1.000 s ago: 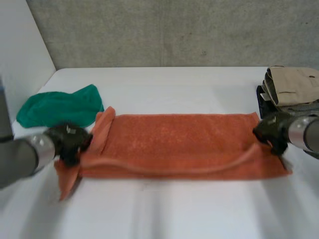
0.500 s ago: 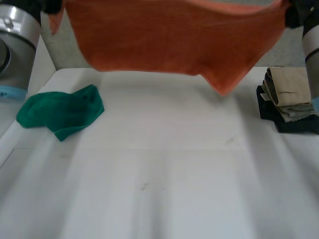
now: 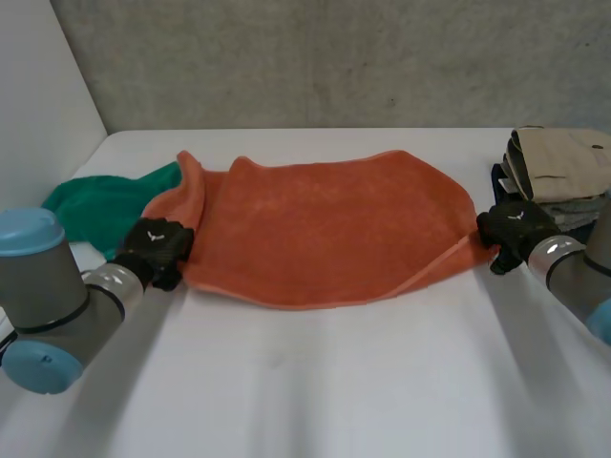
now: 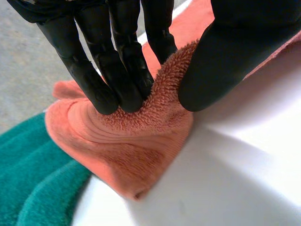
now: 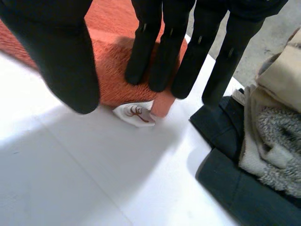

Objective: Fold the laundry.

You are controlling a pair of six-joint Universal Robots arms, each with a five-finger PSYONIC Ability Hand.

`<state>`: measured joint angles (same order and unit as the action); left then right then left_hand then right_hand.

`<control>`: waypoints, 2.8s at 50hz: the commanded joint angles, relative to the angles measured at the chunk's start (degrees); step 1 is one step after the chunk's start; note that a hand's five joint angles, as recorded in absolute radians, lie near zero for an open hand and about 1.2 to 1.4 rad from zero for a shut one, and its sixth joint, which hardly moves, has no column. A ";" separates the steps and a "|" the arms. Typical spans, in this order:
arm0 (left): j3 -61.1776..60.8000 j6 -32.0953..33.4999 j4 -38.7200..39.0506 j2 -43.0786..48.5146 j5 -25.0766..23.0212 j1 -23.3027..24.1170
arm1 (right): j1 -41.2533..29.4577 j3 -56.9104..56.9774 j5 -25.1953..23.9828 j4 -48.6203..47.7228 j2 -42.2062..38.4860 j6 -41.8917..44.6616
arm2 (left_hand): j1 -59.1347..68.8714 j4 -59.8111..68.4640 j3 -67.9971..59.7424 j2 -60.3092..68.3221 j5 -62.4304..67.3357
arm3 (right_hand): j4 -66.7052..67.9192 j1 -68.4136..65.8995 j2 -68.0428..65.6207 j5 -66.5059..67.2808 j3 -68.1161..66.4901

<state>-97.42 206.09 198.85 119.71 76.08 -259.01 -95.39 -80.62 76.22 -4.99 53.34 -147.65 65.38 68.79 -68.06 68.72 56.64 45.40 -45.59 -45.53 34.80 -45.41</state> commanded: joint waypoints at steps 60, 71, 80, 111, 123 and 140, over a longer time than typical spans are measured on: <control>1.53 -2.71 -4.96 -6.42 -1.02 -1.23 | 2.14 1.52 -7.75 -0.81 -4.65 6.15 | 11.95 8.53 -9.27 8.61 10.69 | 3.45 -3.27 -3.33 4.06 -3.45; 1.71 -2.62 -6.45 -7.39 -1.02 -1.50 | 0.29 3.89 -4.76 -4.68 -4.56 3.78 | 12.46 9.04 -9.77 9.11 11.19 | 9.84 -9.65 -9.72 10.44 -9.84; 2.59 -2.10 -8.91 -7.47 -0.76 -1.50 | 0.20 5.30 -4.76 -2.06 -3.95 3.95 | 14.62 11.21 -11.94 11.28 13.36 | 34.60 -34.41 -34.47 35.20 -34.59; 28.14 16.19 -37.58 -6.59 6.54 0.17 | -4.28 19.87 10.09 27.86 7.30 11.36 | 14.62 11.21 -11.94 11.28 13.36 | 34.60 -34.41 -34.47 35.20 -34.59; 38.80 -6.13 -1.01 -15.21 3.46 -1.14 | -4.02 19.46 12.46 -9.69 19.87 -12.49 | 14.62 11.21 -11.94 11.28 13.36 | 34.60 -34.41 -34.47 35.20 -34.59; 14.30 -6.05 -4.18 -11.00 2.23 -3.43 | -6.57 8.29 8.33 -2.31 11.09 -5.81 | 14.62 11.21 -11.94 11.28 13.36 | 34.60 -34.41 -34.47 35.20 -34.59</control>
<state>-72.32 199.68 193.50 106.75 79.77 -262.29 -101.70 -68.11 84.88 -9.12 68.90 -155.93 65.38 68.80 -68.07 68.73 57.20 68.65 -63.86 -67.16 57.24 -68.16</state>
